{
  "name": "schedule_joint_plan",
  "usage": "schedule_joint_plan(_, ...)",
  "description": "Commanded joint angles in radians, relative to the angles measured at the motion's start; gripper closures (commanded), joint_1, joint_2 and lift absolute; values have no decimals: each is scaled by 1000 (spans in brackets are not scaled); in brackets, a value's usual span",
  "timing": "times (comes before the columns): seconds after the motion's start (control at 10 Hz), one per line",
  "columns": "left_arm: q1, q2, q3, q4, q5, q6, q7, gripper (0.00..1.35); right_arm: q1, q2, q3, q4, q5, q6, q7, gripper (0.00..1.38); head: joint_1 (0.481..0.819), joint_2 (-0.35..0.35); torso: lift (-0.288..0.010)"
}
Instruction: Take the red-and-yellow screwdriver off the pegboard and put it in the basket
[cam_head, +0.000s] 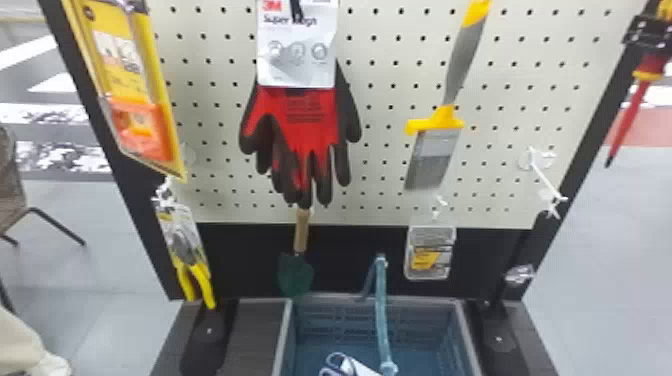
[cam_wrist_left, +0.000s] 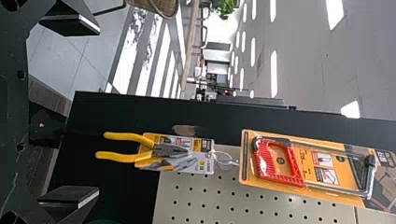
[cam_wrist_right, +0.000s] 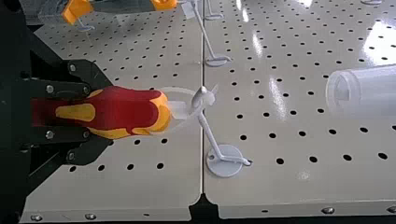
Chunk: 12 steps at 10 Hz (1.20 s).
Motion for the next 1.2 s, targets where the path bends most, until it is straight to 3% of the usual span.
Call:
schedule_joint_plan(0.0,-1,2,0,0,0,-2,0,99,1,1,0,-2,-2,0,0,1044,549,0,-100)
schedule_joint_plan(1.1,3,2,2,0,2,-6,0,99,-1,-6,-5,-34,-18,-5,-17,1044,549,0,-100)
